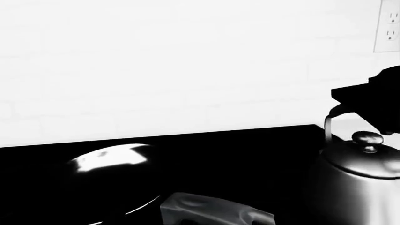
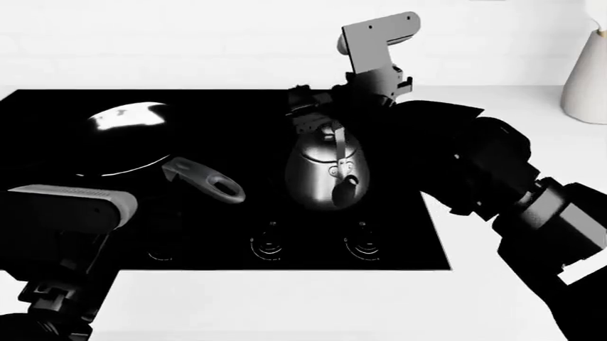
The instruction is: Pick the kettle from the counter and place it on a stove burner. Then turn the burner on.
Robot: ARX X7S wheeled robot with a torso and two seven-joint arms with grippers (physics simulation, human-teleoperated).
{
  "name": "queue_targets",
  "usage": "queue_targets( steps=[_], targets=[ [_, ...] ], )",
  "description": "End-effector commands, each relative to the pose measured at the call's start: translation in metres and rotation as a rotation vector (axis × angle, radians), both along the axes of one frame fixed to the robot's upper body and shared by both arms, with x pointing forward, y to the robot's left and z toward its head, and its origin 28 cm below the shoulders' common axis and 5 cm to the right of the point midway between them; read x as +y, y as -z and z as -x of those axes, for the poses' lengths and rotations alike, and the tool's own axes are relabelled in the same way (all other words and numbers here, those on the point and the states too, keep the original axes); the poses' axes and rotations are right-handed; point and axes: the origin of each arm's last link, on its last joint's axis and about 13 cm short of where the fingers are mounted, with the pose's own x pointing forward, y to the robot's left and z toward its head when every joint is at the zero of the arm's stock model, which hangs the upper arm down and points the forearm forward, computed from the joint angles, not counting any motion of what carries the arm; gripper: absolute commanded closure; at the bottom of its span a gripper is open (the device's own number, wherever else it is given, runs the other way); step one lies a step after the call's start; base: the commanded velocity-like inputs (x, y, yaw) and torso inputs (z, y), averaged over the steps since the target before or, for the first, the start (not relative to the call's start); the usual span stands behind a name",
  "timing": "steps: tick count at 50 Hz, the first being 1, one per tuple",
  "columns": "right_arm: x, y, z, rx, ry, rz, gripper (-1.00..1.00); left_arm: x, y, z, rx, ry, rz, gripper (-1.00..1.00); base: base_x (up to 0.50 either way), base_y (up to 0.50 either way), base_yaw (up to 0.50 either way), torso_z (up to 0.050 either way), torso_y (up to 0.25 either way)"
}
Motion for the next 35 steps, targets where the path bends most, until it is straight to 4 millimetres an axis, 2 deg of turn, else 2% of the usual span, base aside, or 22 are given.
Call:
queue_targets(
  steps=[1, 10, 15, 19, 29, 35],
  targets=[
    [-0.001, -0.014, 0.026, -0.047, 0.023, -0.015, -1.00, 0.000, -0.001, 0.000, -0.003, 0.000, 0.004, -1.00, 0.00, 0.00, 0.00, 0.000, 0.000],
    [-0.008, -0.024, 0.045, -0.075, 0.080, -0.027, -1.00, 0.001, -0.003, 0.001, -0.008, -0.001, 0.006, -1.00, 0.00, 0.00, 0.00, 0.000, 0.000],
    [-0.010, -0.019, 0.059, -0.077, 0.107, 0.037, -1.00, 0.001, -0.003, 0.001, -0.010, 0.000, 0.012, -1.00, 0.00, 0.00, 0.00, 0.000, 0.000],
    [-0.015, -0.026, 0.073, -0.046, 0.159, -0.017, -1.00, 0.001, -0.002, 0.001, -0.010, 0.002, 0.009, -1.00, 0.00, 0.00, 0.00, 0.000, 0.000],
    [-0.014, -0.038, 0.117, 0.051, 0.202, -0.018, -1.00, 0.001, -0.003, 0.002, -0.012, 0.004, 0.005, -1.00, 0.00, 0.00, 0.00, 0.000, 0.000],
    [-0.011, -0.033, 0.143, 0.092, 0.217, -0.015, -1.00, 0.001, -0.002, 0.003, -0.012, 0.006, 0.007, -1.00, 0.00, 0.00, 0.00, 0.000, 0.000]
  ],
)
